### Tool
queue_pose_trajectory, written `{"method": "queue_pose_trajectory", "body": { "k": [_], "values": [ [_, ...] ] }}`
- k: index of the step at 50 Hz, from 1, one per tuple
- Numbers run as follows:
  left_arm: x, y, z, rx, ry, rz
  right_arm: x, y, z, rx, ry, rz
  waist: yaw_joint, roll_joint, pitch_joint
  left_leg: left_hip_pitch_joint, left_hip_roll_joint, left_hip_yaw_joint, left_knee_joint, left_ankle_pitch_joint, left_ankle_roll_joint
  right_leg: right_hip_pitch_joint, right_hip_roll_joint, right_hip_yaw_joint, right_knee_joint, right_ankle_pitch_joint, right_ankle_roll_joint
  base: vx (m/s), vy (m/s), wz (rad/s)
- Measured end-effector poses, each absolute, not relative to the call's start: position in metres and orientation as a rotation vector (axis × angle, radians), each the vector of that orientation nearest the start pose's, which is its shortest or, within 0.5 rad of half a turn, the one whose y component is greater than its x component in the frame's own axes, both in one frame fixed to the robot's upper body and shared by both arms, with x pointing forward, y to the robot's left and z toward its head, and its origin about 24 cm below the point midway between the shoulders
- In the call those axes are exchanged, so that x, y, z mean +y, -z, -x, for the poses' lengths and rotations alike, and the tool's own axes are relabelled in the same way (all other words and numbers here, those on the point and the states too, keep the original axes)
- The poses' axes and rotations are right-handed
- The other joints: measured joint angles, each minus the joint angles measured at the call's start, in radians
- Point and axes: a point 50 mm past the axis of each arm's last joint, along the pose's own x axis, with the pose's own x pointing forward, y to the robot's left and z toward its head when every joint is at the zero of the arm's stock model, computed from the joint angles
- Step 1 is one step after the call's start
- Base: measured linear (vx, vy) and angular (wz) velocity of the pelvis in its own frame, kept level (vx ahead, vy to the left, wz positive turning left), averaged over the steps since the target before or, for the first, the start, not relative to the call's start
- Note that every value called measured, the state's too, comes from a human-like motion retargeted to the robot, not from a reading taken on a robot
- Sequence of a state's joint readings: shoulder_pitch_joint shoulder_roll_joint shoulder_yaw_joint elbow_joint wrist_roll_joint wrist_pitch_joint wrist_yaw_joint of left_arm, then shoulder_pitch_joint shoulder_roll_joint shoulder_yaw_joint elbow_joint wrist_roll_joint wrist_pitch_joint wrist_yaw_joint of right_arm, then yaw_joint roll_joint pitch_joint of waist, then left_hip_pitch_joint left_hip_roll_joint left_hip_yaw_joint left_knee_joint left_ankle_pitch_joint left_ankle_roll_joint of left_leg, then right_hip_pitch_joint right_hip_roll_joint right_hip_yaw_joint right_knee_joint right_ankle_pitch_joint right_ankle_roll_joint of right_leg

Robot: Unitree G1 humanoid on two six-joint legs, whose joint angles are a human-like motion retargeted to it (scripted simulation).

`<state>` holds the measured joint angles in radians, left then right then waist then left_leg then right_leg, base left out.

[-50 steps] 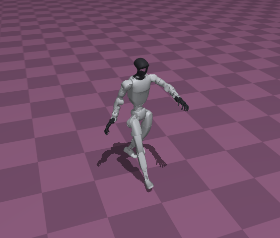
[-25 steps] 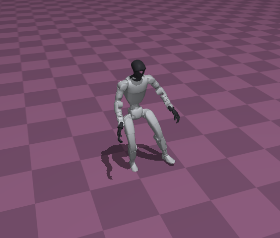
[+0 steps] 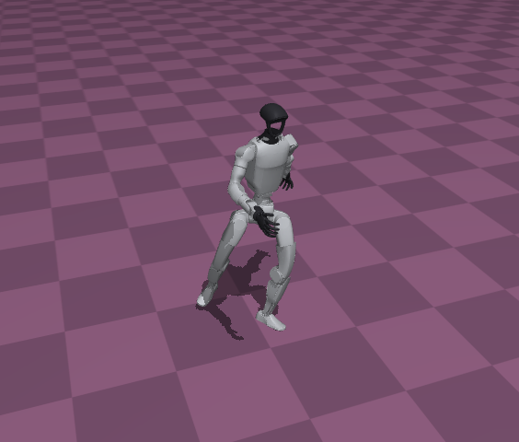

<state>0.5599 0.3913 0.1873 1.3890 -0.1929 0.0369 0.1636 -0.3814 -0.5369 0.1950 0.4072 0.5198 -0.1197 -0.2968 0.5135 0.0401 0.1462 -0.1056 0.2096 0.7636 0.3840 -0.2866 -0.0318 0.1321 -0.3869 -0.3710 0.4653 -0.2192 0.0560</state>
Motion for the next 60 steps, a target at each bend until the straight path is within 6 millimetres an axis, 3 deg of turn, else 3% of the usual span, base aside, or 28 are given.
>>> {"method": "queue_pose_trajectory", "body": {
  "k": [3,6,9,11,13,16,18,21,24,28,31,35,37,40,41,42,44,46,50,52,55,57,60],
  "values": [
    [0.308,0.128,0.118,1.719,-0.446,-0.383,-0.261,-0.041,-0.298,0.108,0.388,-0.004,-0.061,0.018,0.079,-0.041,-0.015,-0.062,0.235,-0.145,-0.017,-0.127,-0.065,0.057,-0.064,-0.008,0.074,0.59,0.28,1.19],
    [0.305,0.143,0.025,1.459,-0.111,-0.606,-0.284,-0.010,-0.267,0.212,0.542,-0.079,-0.171,0.075,0.144,-0.038,-0.055,-0.168,0.358,-0.251,-0.014,-0.239,-0.057,0.148,-0.094,-0.007,0.130,0.57,0.24,1.96],
    [0.296,0.138,-0.065,1.188,0.065,-0.797,-0.298,0.016,-0.239,0.296,0.679,-0.137,-0.335,0.115,0.213,0.012,-0.122,-0.284,0.406,-0.306,-0.015,-0.306,-0.036,0.216,-0.127,0.083,0.183,0.55,0.18,2.35],
    [0.294,0.123,-0.123,1.017,0.112,-0.900,-0.300,0.028,-0.229,0.340,0.744,-0.172,-0.456,0.117,0.268,0.064,-0.165,-0.351,0.410,-0.324,-0.019,-0.332,-0.014,0.231,-0.172,0.182,0.204,0.53,0.06,2.13],
    [0.301,0.096,-0.175,0.853,0.110,-0.995,-0.295,0.039,-0.226,0.381,0.763,-0.206,-0.570,0.088,0.318,0.125,-0.203,-0.403,0.398,-0.334,-0.026,-0.355,0.015,0.209,-0.248,0.301,0.206,0.53,-0.05,1.66],
    [0.328,0.038,-0.235,0.627,-0.014,-1.078,-0.281,0.057,-0.221,0.452,0.703,-0.245,-0.729,-0.018,0.347,0.215,-0.280,-0.464,0.340,-0.329,-0.038,-0.381,0.038,0.034,-0.391,0.411,0.206,0.57,-0.12,1.30],
    [0.350,-0.006,-0.262,0.500,-0.149,-1.090,-0.276,0.069,-0.210,0.503,0.662,-0.276,-0.826,-0.092,0.328,0.263,-0.319,-0.508,0.290,-0.318,-0.052,-0.386,0.075,-0.127,-0.485,0.410,0.206,0.63,-0.20,1.28],
    [0.368,-0.068,-0.297,0.356,-0.310,-1.104,-0.288,0.091,-0.165,0.587,0.739,-0.354,-0.962,-0.153,0.251,0.319,-0.355,-0.615,0.198,-0.288,-0.062,-0.368,0.123,-0.256,-0.553,0.317,0.206,0.72,-0.16,1.87],
    [0.347,-0.122,-0.340,0.188,-0.356,-1.101,-0.313,0.107,-0.098,0.664,0.969,-0.423,-1.039,-0.138,0.174,0.352,-0.357,-0.730,0.109,-0.246,-0.062,-0.336,0.150,-0.318,-0.553,0.226,0.156,0.74,-0.15,2.10],
    [0.278,-0.177,-0.381,-0.144,-0.298,-0.983,-0.334,0.115,-0.025,0.754,1.252,-0.428,-1.030,-0.051,0.128,0.362,-0.306,-0.826,0.058,-0.183,-0.070,-0.320,0.184,-0.340,-0.543,0.226,0.085,0.71,-0.28,1.15],
    [0.241,-0.193,-0.381,-0.336,-0.244,-0.885,-0.342,0.117,-0.009,0.836,1.278,-0.370,-0.966,-0.005,0.118,0.346,-0.281,-0.836,0.108,-0.080,-0.098,-0.332,0.201,-0.298,-0.485,0.205,0.053,0.69,-0.33,-0.32],
    [0.233,-0.183,-0.361,-0.376,-0.154,-0.865,-0.342,0.119,-0.031,0.911,1.115,-0.267,-0.866,-0.024,0.110,0.241,-0.277,-0.785,0.351,0.102,-0.178,-0.332,0.226,-0.191,-0.409,0.117,-0.006,0.67,-0.34,-1.18],
    [0.238,-0.160,-0.350,-0.303,-0.110,-0.844,-0.337,0.119,-0.048,0.920,1.012,-0.190,-0.818,-0.072,0.101,0.182,-0.268,-0.735,0.462,0.120,-0.179,-0.357,0.195,-0.137,-0.280,0.044,0.032,0.67,-0.30,-1.24],
    [0.251,-0.112,-0.334,-0.124,-0.090,-0.801,-0.327,0.116,-0.085,0.878,0.855,-0.112,-0.782,-0.099,0.105,0.074,-0.200,-0.689,0.591,0.065,-0.116,-0.249,0.258,-0.076,-0.398,0.027,-0.043,0.63,-0.27,-1.06],
    [0.256,-0.090,-0.327,-0.036,-0.078,-0.791,-0.321,0.117,-0.089,0.879,0.810,-0.100,-0.759,-0.131,0.095,0.055,-0.189,-0.669,0.578,0.046,-0.092,-0.275,0.235,-0.048,-0.294,-0.019,-0.004,0.67,-0.26,-1.14],
    [0.262,-0.069,-0.319,0.052,-0.070,-0.786,-0.315,0.118,-0.094,0.878,0.766,-0.089,-0.742,-0.154,0.089,0.034,-0.171,-0.656,0.563,0.026,-0.071,-0.276,0.229,-0.024,-0.242,-0.052,0.007,0.66,-0.26,-1.08],
    [0.277,-0.031,-0.300,0.233,-0.067,-0.794,-0.307,0.119,-0.106,0.875,0.682,-0.072,-0.724,-0.173,0.089,-0.014,-0.117,-0.651,0.515,-0.013,-0.042,-0.200,0.277,0.010,-0.295,-0.080,-0.056,0.62,-0.26,-1.00],
    [0.295,0.002,-0.277,0.413,-0.077,-0.800,-0.299,0.120,-0.114,0.880,0.611,-0.058,-0.692,-0.206,0.088,-0.043,-0.068,-0.638,0.414,-0.049,-0.024,-0.180,0.298,0.052,-0.226,-0.135,-0.064,0.62,-0.25,-1.20],
    [0.335,0.047,-0.225,0.724,-0.172,-0.792,-0.297,0.111,-0.137,0.815,0.552,-0.061,-0.629,-0.273,0.125,-0.067,0.021,-0.617,0.147,-0.025,-0.041,-0.141,0.347,0.122,-0.044,-0.257,-0.080,0.59,-0.22,-1.21],
    [0.352,0.059,-0.200,0.836,-0.251,-0.776,-0.309,0.093,-0.158,0.710,0.588,-0.065,-0.602,-0.285,0.183,-0.087,0.058,-0.631,0.039,0.087,-0.092,-0.096,0.386,0.134,0.035,-0.313,-0.097,0.56,-0.16,-0.86],
    [0.369,0.070,-0.168,0.962,-0.342,-0.768,-0.339,0.046,-0.190,0.477,0.677,-0.039,-0.564,-0.255,0.308,-0.124,0.110,-0.663,-0.100,0.329,-0.208,0.022,0.472,0.128,0.087,-0.370,-0.126,0.54,-0.07,-0.31],
    [0.369,0.081,-0.147,1.028,-0.345,-0.776,-0.364,-0.001,-0.210,0.289,0.727,0.010,-0.576,-0.225,0.362,-0.177,0.065,-0.616,-0.193,0.450,-0.230,0.068,0.471,0.088,0.128,-0.403,-0.104,0.50,0.27,0.59],
    [0.365,0.099,-0.106,1.119,-0.345,-0.759,-0.388,-0.089,-0.244,-0.006,0.729,0.083,-0.564,-0.143,0.374,-0.273,0.051,-0.425,-0.301,0.514,-0.230,0.079,0.516,0.063,0.181,-0.425,-0.076,0.52,0.10,-0.03]
  ]
}}
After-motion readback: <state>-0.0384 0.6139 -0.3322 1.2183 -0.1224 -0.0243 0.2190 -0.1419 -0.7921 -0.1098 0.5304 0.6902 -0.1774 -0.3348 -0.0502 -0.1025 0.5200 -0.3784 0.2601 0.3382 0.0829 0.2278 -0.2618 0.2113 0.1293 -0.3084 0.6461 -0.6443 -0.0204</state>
